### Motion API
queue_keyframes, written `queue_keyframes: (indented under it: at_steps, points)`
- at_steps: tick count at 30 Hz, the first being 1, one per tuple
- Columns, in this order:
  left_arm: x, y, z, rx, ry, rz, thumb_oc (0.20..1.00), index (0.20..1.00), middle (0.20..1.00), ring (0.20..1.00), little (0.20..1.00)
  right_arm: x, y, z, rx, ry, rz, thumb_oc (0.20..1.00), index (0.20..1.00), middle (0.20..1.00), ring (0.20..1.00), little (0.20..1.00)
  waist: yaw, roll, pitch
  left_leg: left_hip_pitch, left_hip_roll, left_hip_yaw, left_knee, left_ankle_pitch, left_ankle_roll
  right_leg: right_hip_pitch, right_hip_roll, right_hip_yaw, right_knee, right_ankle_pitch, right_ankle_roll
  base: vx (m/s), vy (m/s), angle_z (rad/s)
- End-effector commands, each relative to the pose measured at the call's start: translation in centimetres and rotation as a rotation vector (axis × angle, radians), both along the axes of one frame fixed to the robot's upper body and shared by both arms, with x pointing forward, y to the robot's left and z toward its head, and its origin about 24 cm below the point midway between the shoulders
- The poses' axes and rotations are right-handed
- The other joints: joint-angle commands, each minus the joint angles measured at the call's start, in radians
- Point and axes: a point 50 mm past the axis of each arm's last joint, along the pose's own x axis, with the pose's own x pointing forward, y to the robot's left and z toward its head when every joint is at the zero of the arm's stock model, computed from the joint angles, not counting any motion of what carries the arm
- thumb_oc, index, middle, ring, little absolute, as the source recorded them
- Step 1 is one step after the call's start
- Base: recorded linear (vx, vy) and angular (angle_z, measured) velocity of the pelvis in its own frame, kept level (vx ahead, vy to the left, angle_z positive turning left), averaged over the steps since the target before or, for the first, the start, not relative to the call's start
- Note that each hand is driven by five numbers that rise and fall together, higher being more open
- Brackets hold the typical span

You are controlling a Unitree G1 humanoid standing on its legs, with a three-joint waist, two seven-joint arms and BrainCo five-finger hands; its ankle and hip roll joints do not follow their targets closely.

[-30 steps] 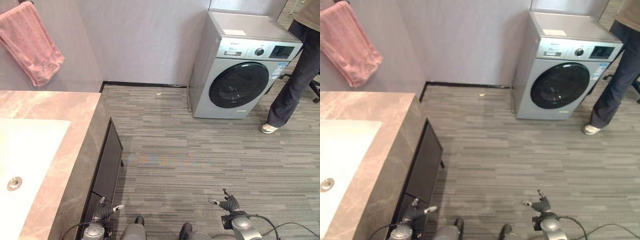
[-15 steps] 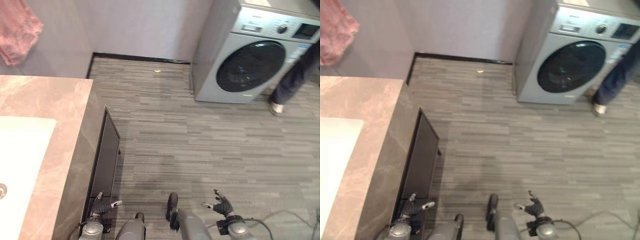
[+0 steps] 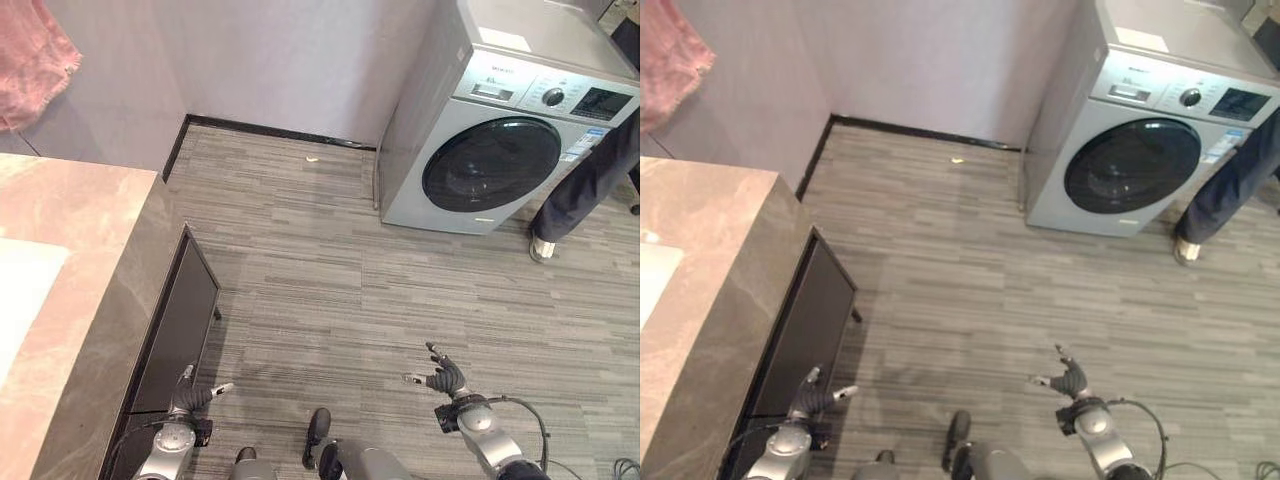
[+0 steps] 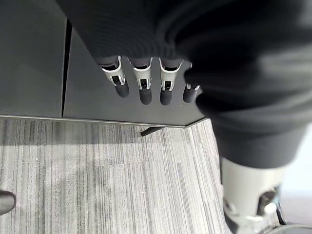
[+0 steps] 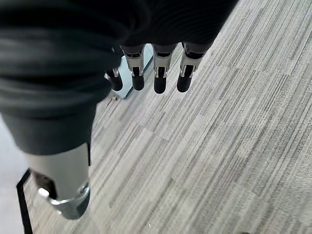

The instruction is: Put brush and paste in cup on sink, flatten towel.

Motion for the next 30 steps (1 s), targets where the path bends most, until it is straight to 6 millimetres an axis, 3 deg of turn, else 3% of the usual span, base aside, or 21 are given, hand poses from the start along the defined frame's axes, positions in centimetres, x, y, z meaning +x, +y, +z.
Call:
queue_keyframes:
  at_steps: [1, 2, 3, 4, 6, 9, 10, 11, 13, 17, 20, 21, 23, 25, 26, 27, 30]
  points:
    - [1.3, 0.9, 1.3, 0.052, -0.074, 0.002, 1.000, 1.000, 1.000, 1.000, 1.000, 1.4, -0.8, 2.2, -0.043, -0.121, 0.047, 1.000, 1.000, 1.000, 1.000, 1.000, 0.043, -0.011, 0.098, -0.063, 0.008, -0.001, 0.101, 0.325, 0.048, 0.059, -0.071, 0.045, 0.049, -0.036, 0.077, 0.20, -0.108, -0.13]
    - [1.7, 1.3, 1.8, 0.058, -0.107, 0.021, 1.000, 1.000, 1.000, 1.000, 1.000, 1.4, -0.8, 2.2, -0.056, -0.116, 0.066, 1.000, 1.000, 1.000, 1.000, 1.000, 0.062, -0.024, 0.113, -0.152, -0.044, 0.035, 0.037, 0.237, 0.055, 0.114, -0.079, 0.060, 0.010, -0.041, 0.099, 0.18, -0.035, -0.13]
    - [1.7, 1.3, 1.8, 0.058, -0.107, 0.021, 1.000, 1.000, 1.000, 1.000, 1.000, 1.4, -0.8, 2.2, -0.056, -0.116, 0.066, 1.000, 1.000, 1.000, 1.000, 1.000, 0.063, -0.024, 0.114, -0.151, -0.044, 0.036, 0.037, 0.237, 0.055, 0.115, -0.079, 0.060, 0.010, -0.041, 0.099, 0.31, 0.045, -0.07]
    - [1.3, 1.4, 1.5, 0.055, -0.090, 0.034, 1.000, 1.000, 1.000, 1.000, 1.000, 1.1, -1.0, 2.0, -0.066, -0.101, 0.066, 1.000, 1.000, 1.000, 1.000, 1.000, 0.073, -0.031, 0.109, -0.229, -0.048, 0.096, -0.066, 0.241, 0.047, 0.155, -0.084, 0.054, -0.018, -0.048, 0.110, 0.28, 0.088, 0.09]
    - [0.8, 1.7, 1.4, 0.064, -0.082, 0.041, 1.000, 1.000, 1.000, 1.000, 1.000, 1.2, -0.7, 1.8, -0.073, -0.099, 0.087, 1.000, 1.000, 1.000, 1.000, 1.000, 0.110, -0.021, 0.102, -0.273, -0.072, 0.064, -0.226, 0.352, 0.026, 0.204, -0.053, 0.080, -0.038, -0.067, 0.118, 0.40, 0.137, 0.05]
    - [0.1, 1.8, 1.1, 0.079, -0.066, 0.028, 1.000, 1.000, 1.000, 1.000, 1.000, 0.9, -0.4, 1.5, -0.077, -0.083, 0.110, 1.000, 1.000, 1.000, 1.000, 1.000, 0.124, -0.007, 0.086, -0.296, -0.065, 0.127, -0.364, 0.413, 0.011, 0.277, -0.033, 0.103, -0.065, -0.095, 0.123, 0.38, 0.166, -0.25]
    - [-0.1, 1.8, 1.1, 0.078, -0.064, 0.020, 1.000, 1.000, 1.000, 1.000, 1.000, 1.0, -0.3, 1.7, -0.080, -0.090, 0.118, 1.000, 1.000, 1.000, 1.000, 1.000, 0.133, -0.004, 0.080, -0.301, -0.067, 0.161, -0.378, 0.425, 0.014, 0.302, -0.030, 0.107, -0.070, -0.106, 0.128, 0.35, 0.162, -0.62]
    - [-0.2, 1.8, 1.2, 0.078, -0.068, 0.022, 1.000, 1.000, 1.000, 1.000, 1.000, 1.1, 0.1, 1.6, -0.077, -0.086, 0.130, 1.000, 1.000, 1.000, 1.000, 1.000, 0.146, -0.007, 0.075, -0.289, -0.070, 0.153, -0.362, 0.433, 0.018, 0.318, -0.033, 0.122, -0.069, -0.114, 0.133, 0.41, 0.208, -0.55]
    - [-0.7, 2.0, 1.2, 0.080, -0.067, 0.025, 1.000, 1.000, 1.000, 1.000, 1.000, 1.2, 1.3, 1.3, -0.055, -0.073, 0.163, 1.000, 1.000, 1.000, 1.000, 1.000, 0.164, -0.022, 0.056, -0.279, -0.089, 0.090, -0.302, 0.408, 0.045, 0.347, -0.048, 0.146, -0.054, -0.138, 0.144, 0.38, 0.209, -0.53]
    - [-0.7, 2.0, 1.4, 0.063, -0.083, 0.027, 1.000, 1.000, 1.000, 1.000, 1.000, 1.0, 2.1, 1.1, -0.026, -0.074, 0.160, 1.000, 1.000, 1.000, 1.000, 1.000, 0.172, -0.055, 0.038, -0.309, -0.134, 0.091, -0.144, 0.306, 0.076, 0.383, -0.116, 0.150, -0.041, -0.134, 0.179, 0.32, 0.240, -0.46]
    - [-0.5, 1.9, 1.7, 0.055, -0.103, 0.019, 1.000, 1.000, 1.000, 1.000, 1.000, 1.2, 2.7, 1.3, -0.006, -0.092, 0.168, 1.000, 1.000, 1.000, 1.000, 1.000, 0.186, -0.078, 0.033, -0.311, -0.154, 0.112, -0.060, 0.224, 0.098, 0.388, -0.155, 0.153, -0.017, -0.075, 0.208, 0.23, 0.207, -0.19]
    - [-0.5, 1.8, 1.7, 0.055, -0.103, 0.019, 1.000, 1.000, 1.000, 1.000, 1.000, 1.2, 2.7, 1.3, -0.006, -0.093, 0.168, 1.000, 1.000, 1.000, 1.000, 1.000, 0.186, -0.077, 0.030, -0.313, -0.153, 0.111, -0.063, 0.227, 0.098, 0.385, -0.153, 0.153, -0.018, -0.073, 0.207, 0.21, 0.195, -0.10]
    - [-0.8, 1.9, 1.6, 0.057, -0.097, 0.015, 1.000, 1.000, 1.000, 1.000, 1.000, 1.4, 2.9, 1.5, -0.002, -0.097, 0.175, 1.000, 1.000, 1.000, 1.000, 1.000, 0.191, -0.088, 0.026, -0.302, -0.170, 0.117, -0.046, 0.189, 0.114, 0.386, -0.176, 0.163, -0.004, -0.007, 0.224, 0.24, 0.244, -0.13]
    - [-1.1, 2.0, 1.7, 0.053, -0.099, 0.018, 1.000, 1.000, 1.000, 1.000, 1.000, 1.5, 3.3, 1.7, 0.019, -0.111, 0.181, 1.000, 1.000, 1.000, 1.000, 1.000, 0.205, -0.110, 0.018, -0.295, -0.197, 0.121, 0.000, 0.150, 0.129, 0.393, -0.203, 0.181, 0.021, 0.100, 0.254, 0.31, 0.307, 0.02]
    - [-1.1, 2.0, 1.8, 0.048, -0.106, 0.010, 1.000, 1.000, 1.000, 1.000, 1.000, 1.5, 3.4, 1.8, 0.021, -0.113, 0.186, 1.000, 1.000, 1.000, 1.000, 1.000, 0.207, -0.111, 0.014, -0.291, -0.199, 0.117, -0.003, 0.140, 0.133, 0.384, -0.207, 0.180, 0.030, 0.113, 0.257, 0.33, 0.339, 0.09]
    - [-1.0, 1.9, 2.1, 0.060, -0.113, -0.022, 1.000, 1.000, 1.000, 1.000, 1.000, 1.6, 3.3, 1.9, 0.033, -0.120, 0.174, 1.000, 1.000, 1.000, 1.000, 1.000, 0.214, -0.112, 0.015, -0.274, -0.215, 0.106, 0.011, 0.123, 0.146, 0.364, -0.224, 0.178, 0.095, 0.176, 0.264, 0.29, 0.302, 0.05]
    - [-0.9, 1.8, 2.3, 0.067, -0.113, -0.063, 1.000, 1.000, 1.000, 1.000, 1.000, 2.0, 3.0, 2.2, 0.038, -0.136, 0.156, 1.000, 1.000, 1.000, 1.000, 1.000, 0.209, -0.094, 0.024, -0.219, -0.231, 0.079, -0.009, 0.103, 0.171, 0.288, -0.255, 0.150, 0.218, 0.262, 0.256, 0.26, 0.290, 0.19]
